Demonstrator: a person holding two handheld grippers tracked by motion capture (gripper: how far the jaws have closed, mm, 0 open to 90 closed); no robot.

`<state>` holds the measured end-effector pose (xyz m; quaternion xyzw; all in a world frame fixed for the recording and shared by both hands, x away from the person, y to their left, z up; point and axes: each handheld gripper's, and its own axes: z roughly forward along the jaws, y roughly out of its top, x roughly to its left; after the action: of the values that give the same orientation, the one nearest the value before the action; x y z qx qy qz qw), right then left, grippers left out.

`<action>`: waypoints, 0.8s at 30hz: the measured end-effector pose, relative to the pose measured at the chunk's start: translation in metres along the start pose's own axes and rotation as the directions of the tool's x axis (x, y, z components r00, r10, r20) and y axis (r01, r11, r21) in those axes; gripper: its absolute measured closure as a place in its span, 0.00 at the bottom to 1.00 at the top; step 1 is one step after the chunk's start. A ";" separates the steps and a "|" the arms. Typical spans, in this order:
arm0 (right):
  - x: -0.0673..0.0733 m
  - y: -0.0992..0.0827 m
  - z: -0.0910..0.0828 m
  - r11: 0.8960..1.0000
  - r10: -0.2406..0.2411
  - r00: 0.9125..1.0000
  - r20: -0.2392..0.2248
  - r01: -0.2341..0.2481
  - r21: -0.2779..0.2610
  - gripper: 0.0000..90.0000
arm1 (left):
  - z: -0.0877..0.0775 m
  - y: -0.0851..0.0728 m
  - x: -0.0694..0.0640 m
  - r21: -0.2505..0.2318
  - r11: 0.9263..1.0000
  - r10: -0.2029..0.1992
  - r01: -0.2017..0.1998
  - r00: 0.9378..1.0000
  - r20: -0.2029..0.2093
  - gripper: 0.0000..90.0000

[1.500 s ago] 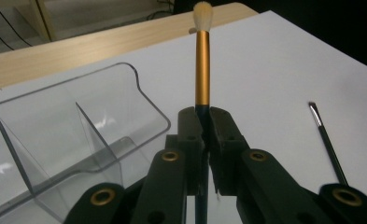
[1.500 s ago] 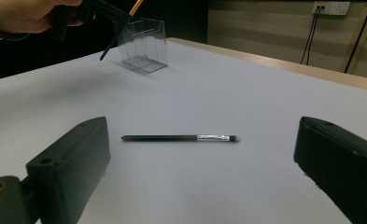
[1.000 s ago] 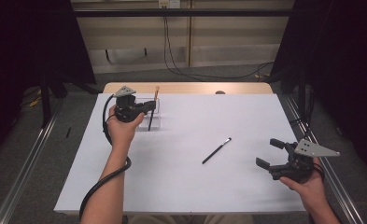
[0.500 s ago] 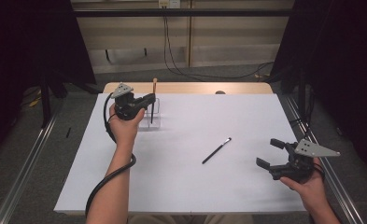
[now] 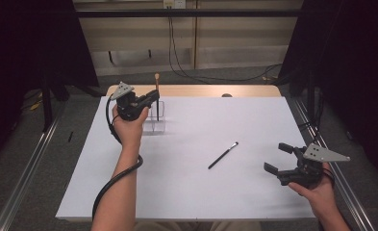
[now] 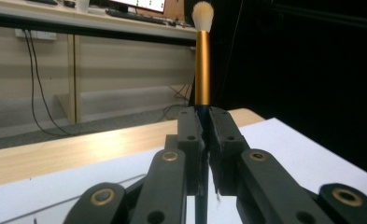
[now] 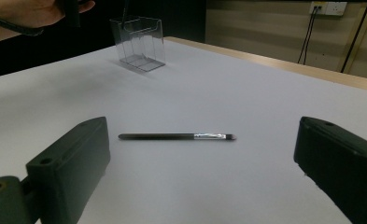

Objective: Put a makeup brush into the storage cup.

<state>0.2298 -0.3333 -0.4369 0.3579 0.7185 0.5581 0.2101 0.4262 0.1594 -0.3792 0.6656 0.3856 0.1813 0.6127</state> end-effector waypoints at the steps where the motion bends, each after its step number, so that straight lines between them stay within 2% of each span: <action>1: 0.000 0.000 0.000 1.000 0.001 1.000 -0.001 -0.001 0.000 0.04 | 0.000 0.001 0.000 -0.002 1.000 0.005 -0.005 1.000 0.001 0.94; 8: 0.000 0.000 0.000 1.000 0.003 1.000 -0.002 -0.003 0.000 0.03 | 0.002 0.007 -0.001 -0.035 0.999 0.003 -0.003 1.000 -0.002 0.93; 24: -0.002 -0.001 -0.001 1.000 0.007 1.000 0.003 -0.007 -0.003 0.04 | 0.010 0.021 -0.002 -0.062 0.998 0.030 -0.030 1.000 -0.010 0.94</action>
<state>0.2300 -0.3352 -0.4377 0.3611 0.7162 0.5593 0.2095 0.4380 0.1526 -0.3609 0.6512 0.3725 0.2052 0.6285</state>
